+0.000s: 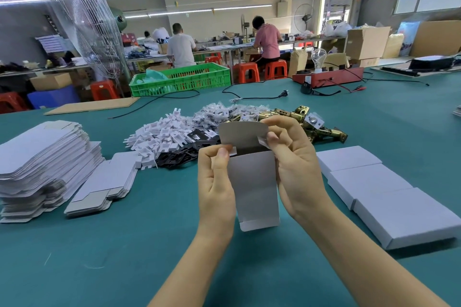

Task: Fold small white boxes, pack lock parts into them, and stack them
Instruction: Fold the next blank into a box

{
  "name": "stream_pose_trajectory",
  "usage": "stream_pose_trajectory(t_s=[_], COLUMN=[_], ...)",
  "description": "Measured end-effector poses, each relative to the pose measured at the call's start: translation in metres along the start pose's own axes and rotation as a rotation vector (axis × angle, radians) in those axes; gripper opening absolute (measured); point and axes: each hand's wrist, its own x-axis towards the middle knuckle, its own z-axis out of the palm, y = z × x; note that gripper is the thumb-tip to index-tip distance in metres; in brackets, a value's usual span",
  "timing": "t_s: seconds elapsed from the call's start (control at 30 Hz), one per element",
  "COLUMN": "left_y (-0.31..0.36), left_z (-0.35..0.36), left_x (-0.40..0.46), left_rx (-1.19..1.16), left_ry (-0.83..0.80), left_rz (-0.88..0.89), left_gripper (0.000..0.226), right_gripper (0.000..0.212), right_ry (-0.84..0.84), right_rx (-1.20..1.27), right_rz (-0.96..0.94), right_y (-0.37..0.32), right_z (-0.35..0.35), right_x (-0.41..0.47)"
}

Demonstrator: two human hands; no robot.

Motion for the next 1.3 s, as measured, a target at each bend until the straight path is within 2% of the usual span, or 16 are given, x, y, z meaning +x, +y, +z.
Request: stream_pose_trajectory(t_s=[0.17, 0.33, 0.43, 0.57, 0.83, 1.07, 1.3], left_y=[0.001, 0.002, 0.004, 0.006, 0.013, 0.022, 0.016], left_z=[0.000, 0.002, 0.003, 0.003, 0.008, 0.026, 0.026], left_x=[-0.001, -0.002, -0.003, -0.003, 0.003, 0.009, 0.008], left_rx=[0.006, 0.010, 0.012, 0.010, 0.053, 0.081, 0.089], left_ry=[-0.012, -0.036, -0.044, -0.051, -0.043, -0.015, 0.065], left_rz=[0.015, 0.025, 0.018, 0.005, -0.035, -0.067, -0.148], left_gripper=[0.017, 0.018, 0.017, 0.018, 0.024, 0.060, 0.030], right_gripper=[0.045, 0.007, 0.018, 0.016, 0.029, 0.029, 0.026], right_ry=[-0.018, -0.046, -0.028, -0.025, -0.059, -0.030, -0.031], right_rx=[-0.002, -0.030, -0.098, -0.146, -0.188, -0.181, -0.189], right_rz=[-0.016, -0.037, -0.053, -0.073, -0.110, -0.099, -0.057], right_y=[0.000, 0.000, 0.000, 0.000, 0.002, 0.002, 0.006], right_z=[0.001, 0.000, 0.002, 0.001, 0.000, -0.007, -0.008], right_x=[-0.004, -0.007, -0.007, -0.006, -0.001, 0.004, 0.003])
